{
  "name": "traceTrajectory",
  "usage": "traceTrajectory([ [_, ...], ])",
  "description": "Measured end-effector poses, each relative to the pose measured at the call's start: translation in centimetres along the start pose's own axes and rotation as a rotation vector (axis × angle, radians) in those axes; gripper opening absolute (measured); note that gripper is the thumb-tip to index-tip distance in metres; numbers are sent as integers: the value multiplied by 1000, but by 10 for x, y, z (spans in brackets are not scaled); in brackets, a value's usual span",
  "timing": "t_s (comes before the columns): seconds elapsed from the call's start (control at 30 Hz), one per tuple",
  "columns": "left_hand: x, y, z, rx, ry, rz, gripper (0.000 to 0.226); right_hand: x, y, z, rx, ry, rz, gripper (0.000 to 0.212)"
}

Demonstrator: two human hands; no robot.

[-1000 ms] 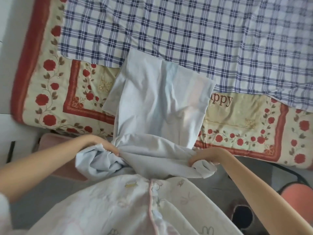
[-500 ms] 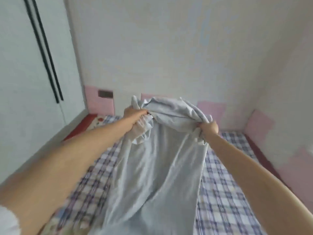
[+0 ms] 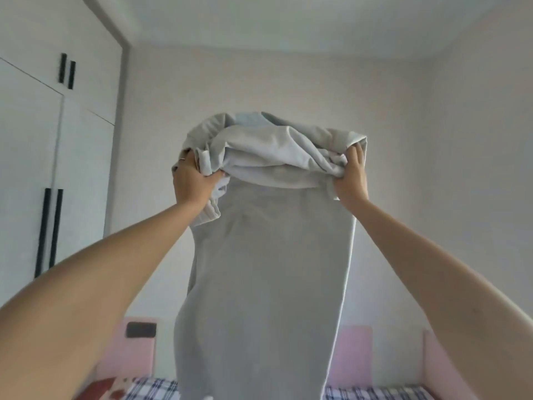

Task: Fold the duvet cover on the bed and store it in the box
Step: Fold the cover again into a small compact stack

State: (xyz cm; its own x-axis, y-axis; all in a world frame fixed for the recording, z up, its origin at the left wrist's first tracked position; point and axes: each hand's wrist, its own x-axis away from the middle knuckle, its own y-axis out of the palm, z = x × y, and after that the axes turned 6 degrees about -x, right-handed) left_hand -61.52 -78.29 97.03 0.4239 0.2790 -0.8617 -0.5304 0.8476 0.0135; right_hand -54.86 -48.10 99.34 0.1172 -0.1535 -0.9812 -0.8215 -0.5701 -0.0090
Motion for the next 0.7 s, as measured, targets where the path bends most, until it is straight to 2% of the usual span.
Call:
traceTrajectory([
  [0.07,21,2,-4,13,25,-13,44,32,-8,2,-41,128,-3,24],
  [0.17,77,-4,-26,43,-13,-80,46,118,-17,11,-101,322,-61,29],
  [0.37,247,-79,-99,9,-143,-426,60,337,-64,-31,-100,633,-133,37],
  [0.5,360,-143,-128,-213,-134,-805,44,460,-123,-79,96,906,-393,33],
  [0.57,401,-164,-137,-286,-170,-1077,43,497,-149,-111,128,1092,-534,32],
  [0.63,444,-189,-149,-326,-245,-1407,42,530,-173,-140,180,1229,-771,26],
  [0.7,480,-213,-157,-368,-284,-1736,32,561,-191,-161,278,1343,-1081,29],
])
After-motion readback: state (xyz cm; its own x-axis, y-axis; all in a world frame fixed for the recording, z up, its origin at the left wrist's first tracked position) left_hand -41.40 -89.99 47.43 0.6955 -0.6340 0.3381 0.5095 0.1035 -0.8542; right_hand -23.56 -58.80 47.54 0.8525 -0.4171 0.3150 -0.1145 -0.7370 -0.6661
